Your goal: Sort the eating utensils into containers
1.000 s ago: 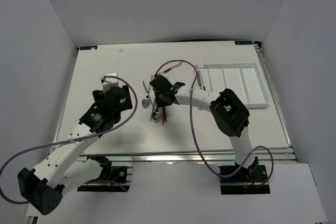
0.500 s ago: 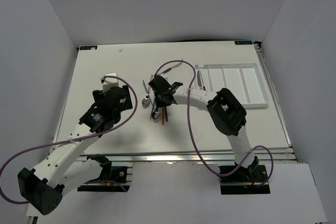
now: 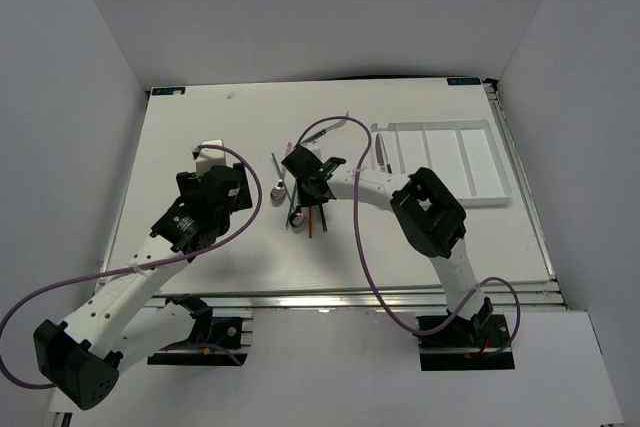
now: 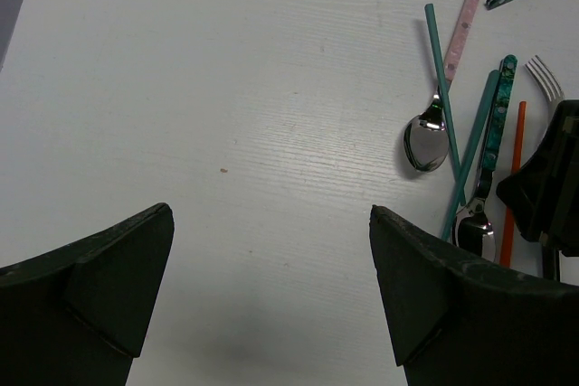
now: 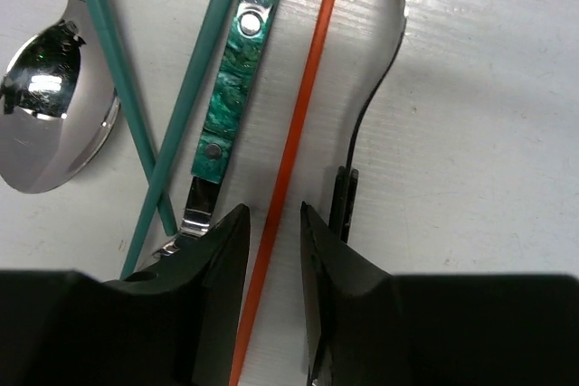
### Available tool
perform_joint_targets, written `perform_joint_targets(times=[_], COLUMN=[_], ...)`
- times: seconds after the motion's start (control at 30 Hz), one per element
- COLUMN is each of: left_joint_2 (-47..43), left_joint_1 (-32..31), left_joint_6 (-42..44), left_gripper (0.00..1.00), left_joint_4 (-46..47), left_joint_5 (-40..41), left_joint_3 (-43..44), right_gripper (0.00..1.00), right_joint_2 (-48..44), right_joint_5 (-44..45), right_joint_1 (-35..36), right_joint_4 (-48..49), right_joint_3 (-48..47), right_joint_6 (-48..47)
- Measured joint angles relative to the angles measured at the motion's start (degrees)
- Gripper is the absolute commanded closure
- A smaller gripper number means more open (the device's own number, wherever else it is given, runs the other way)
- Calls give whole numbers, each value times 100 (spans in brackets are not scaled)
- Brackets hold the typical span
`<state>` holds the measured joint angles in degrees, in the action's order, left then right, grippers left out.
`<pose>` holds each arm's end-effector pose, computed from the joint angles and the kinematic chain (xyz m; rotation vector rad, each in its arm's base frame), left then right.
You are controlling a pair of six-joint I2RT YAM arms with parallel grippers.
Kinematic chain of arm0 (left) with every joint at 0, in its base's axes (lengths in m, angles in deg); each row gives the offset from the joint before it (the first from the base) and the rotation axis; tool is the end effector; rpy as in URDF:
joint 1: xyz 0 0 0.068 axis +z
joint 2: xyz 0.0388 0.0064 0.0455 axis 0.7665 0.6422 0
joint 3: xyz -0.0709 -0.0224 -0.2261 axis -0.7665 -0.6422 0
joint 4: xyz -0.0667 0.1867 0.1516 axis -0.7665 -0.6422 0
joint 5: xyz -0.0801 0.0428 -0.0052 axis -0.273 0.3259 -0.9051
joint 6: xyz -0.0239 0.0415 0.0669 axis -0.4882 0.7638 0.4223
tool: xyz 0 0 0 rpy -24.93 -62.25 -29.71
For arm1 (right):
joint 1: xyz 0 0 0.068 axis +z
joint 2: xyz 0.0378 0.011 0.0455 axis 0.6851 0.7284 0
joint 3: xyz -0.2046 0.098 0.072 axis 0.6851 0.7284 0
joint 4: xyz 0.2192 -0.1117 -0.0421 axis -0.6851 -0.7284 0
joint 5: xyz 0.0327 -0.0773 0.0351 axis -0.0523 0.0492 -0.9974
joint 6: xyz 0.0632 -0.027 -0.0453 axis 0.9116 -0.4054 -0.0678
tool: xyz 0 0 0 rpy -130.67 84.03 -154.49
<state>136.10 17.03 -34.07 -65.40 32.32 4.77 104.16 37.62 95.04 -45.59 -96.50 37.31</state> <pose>0.2064 -0.0804 0.2490 -0.1786 2.1152 0.1988 0.2946 0.3379 0.1126 -0.3260 2.4848 0.1835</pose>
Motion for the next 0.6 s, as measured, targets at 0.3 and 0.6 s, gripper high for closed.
perform_joint_targets(times=[0.3,0.6], left_joint_2=[2,46], left_joint_1=[0,0], left_joint_6=[0,0], left_gripper=[2,2], left_joint_4=[0,0], left_joint_5=[0,-2], left_joint_3=[0,0], right_gripper=[100,100], right_joint_2=[114,33], right_joint_5=[70,-48], right_joint_1=[-37,-52], right_joint_4=[-26,28], right_joint_3=[-142,-39], right_joint_6=[79,120])
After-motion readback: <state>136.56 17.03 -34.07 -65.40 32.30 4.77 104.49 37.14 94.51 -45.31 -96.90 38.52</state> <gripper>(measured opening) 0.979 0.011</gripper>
